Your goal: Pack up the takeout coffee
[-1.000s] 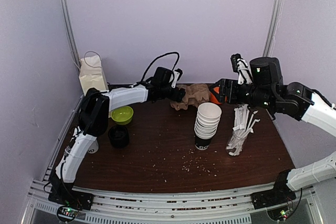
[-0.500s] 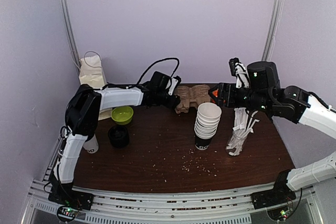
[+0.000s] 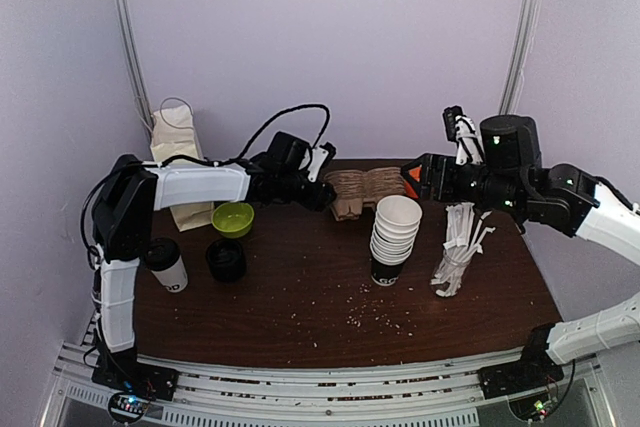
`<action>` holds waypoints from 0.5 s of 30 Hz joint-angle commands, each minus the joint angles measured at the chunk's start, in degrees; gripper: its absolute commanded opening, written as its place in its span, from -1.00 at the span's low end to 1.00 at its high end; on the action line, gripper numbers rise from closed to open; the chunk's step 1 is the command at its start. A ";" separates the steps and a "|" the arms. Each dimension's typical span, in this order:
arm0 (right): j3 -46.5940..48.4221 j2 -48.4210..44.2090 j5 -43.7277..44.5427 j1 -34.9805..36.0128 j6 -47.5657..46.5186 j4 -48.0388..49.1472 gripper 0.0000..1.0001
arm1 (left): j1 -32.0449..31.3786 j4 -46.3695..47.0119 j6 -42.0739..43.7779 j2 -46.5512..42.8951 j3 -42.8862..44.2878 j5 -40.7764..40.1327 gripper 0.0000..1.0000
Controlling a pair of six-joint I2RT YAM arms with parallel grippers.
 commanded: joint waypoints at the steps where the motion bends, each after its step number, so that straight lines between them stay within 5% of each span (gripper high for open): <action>1: -0.42 -1.56 0.20 -0.51 0.21 0.33 0.53 | 0.01 3.96 -2.37 -2.92 -0.39 0.86 0.43; 5: -0.34 -1.89 0.18 -0.59 0.19 -0.11 0.53 | 1.89 1.70 -1.30 0.80 8.83 1.15 0.95; 15: 1.10 -2.90 0.67 -0.68 0.30 -4.36 0.53 | 6.71 -2.01 6.36 15.36 30.34 16.21 0.97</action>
